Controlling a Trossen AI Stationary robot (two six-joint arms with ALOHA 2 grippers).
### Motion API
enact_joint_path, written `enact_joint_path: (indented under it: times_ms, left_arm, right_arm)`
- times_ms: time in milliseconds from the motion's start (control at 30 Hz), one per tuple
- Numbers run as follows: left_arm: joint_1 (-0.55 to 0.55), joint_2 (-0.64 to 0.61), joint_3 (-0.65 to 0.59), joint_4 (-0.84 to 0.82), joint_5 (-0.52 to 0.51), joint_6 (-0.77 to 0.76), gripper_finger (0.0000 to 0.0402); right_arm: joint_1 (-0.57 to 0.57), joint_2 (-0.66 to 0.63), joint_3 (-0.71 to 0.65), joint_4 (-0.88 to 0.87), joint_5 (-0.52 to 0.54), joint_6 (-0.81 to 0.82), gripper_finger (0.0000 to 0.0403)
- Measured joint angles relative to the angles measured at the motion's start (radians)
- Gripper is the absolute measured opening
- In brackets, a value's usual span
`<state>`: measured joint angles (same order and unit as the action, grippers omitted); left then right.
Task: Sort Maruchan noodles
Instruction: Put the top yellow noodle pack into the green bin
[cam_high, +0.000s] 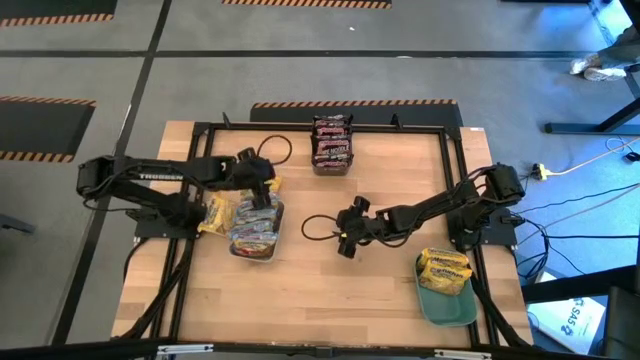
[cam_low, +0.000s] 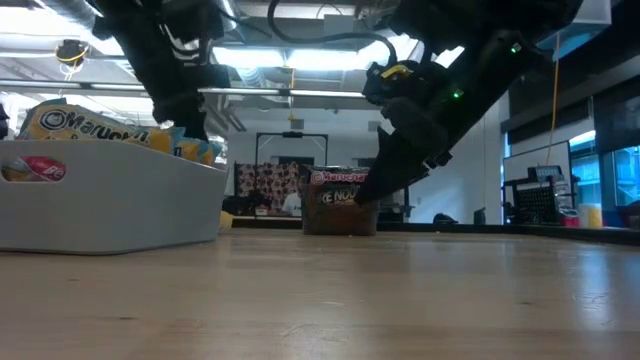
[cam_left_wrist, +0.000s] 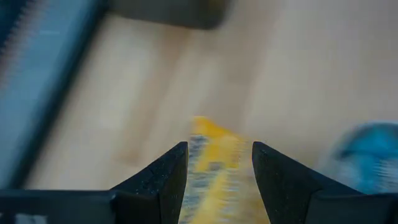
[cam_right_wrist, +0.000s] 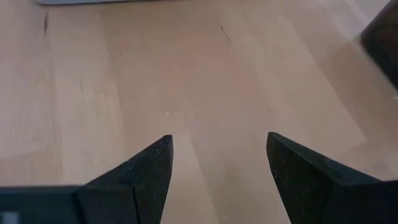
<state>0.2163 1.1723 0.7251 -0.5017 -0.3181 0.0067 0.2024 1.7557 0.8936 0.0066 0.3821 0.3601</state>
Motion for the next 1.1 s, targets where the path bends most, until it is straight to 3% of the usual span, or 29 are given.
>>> enact_joint_path:
  times_ms: [133,267,533,900,1000,1100]
  left_arm:
    - [0.029,0.0,-0.016,-0.006,0.217,-0.027,0.0174]
    - [0.001,-0.001,-0.046,0.001,0.337,-0.084,0.0174]
    - [-0.149,0.0,-0.081,0.002,0.402,-0.247,0.0174]
    - [-0.427,0.0,-0.066,0.07,0.378,-0.424,0.0174]
    - [-0.435,-0.018,0.015,-0.023,0.298,-0.432,0.0174]
    - [-0.428,-0.025,0.114,-0.145,0.151,-0.414,0.0174]
  right_arm:
    - [0.001,0.0,0.0,-0.001,-0.016,0.021,0.0243]
    - [0.001,0.0,0.0,0.0,-0.018,0.021,0.0243]
    - [0.001,0.0,0.0,0.0,-0.017,0.018,0.0243]
    - [0.001,-0.001,0.0,0.0,-0.017,0.007,0.0243]
    - [0.001,-0.001,0.0,0.002,-0.017,0.001,0.0243]
    - [0.0,-0.001,0.0,0.004,-0.017,0.001,0.0243]
